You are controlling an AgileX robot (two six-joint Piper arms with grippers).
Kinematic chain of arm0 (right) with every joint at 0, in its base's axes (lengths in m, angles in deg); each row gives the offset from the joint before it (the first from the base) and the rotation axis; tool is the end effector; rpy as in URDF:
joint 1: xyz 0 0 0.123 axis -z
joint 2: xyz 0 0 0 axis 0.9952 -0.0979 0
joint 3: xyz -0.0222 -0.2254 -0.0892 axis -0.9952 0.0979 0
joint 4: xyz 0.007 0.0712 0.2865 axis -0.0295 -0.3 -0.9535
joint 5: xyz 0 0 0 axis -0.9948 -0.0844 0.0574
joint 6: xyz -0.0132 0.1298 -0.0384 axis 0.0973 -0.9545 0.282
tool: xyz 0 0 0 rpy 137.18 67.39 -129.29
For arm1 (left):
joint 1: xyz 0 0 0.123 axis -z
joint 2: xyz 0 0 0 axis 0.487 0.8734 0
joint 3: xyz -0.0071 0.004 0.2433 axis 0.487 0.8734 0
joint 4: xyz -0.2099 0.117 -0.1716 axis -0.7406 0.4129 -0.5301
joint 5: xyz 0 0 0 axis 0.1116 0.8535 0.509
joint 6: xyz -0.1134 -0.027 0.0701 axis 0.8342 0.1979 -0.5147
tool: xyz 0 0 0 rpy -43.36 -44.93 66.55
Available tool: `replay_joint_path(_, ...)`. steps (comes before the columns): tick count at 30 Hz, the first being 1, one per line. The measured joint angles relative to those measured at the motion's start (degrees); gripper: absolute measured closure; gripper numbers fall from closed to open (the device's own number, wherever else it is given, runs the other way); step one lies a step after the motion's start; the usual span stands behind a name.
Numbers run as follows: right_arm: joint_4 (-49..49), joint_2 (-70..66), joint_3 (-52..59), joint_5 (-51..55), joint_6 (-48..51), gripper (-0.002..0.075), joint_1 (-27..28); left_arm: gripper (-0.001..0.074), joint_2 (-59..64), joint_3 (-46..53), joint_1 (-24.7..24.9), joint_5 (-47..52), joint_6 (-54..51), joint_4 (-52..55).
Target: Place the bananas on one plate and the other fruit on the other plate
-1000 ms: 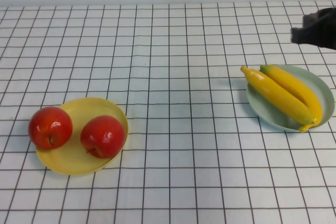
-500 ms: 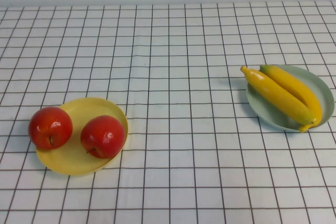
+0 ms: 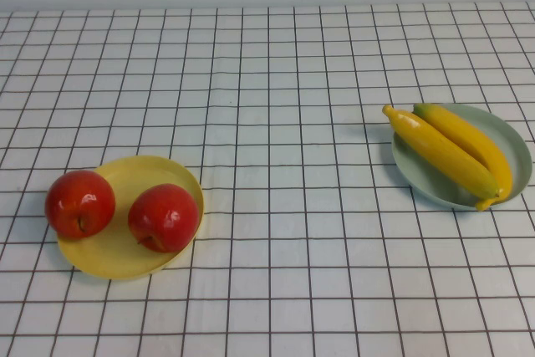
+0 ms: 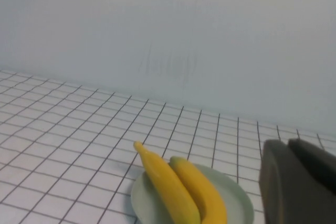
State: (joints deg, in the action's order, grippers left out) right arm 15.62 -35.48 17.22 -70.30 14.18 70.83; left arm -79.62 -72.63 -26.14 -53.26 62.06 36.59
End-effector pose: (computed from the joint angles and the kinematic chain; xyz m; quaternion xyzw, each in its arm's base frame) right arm 0.1671 0.0366 0.3007 -0.1111 0.6924 0.0365 0.7120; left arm 0.1814 -0.0098 0.1584 0.0820 0.8008 0.0283 0.5926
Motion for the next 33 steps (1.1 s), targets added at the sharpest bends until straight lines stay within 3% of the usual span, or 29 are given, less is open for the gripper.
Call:
replay_joint_path(10, -8.25, 0.09, 20.43, -19.72, 0.0, 0.0741, 0.0, 0.0739, 0.0, 0.0, 0.0, 0.0, 0.0, 0.0)
replay_joint_path(18, -11.12, 0.09, 21.12, -12.29, -0.25, 0.0741, 0.67, 0.0739, 0.0, 0.0, 0.0, 0.0, 0.0, 0.0)
replay_joint_path(25, -8.96, 3.76, 21.34, -0.61, -2.49, 0.0741, 8.95, 0.0739, 0.0, 0.0, 0.0, 0.0, 0.0, 0.0)
replay_joint_path(33, -6.96, 5.28, 21.43, 0.26, -6.94, 0.0741, 15.1, 0.0739, 0.0, 0.0, 0.0, 0.05, 0.0, 0.0)
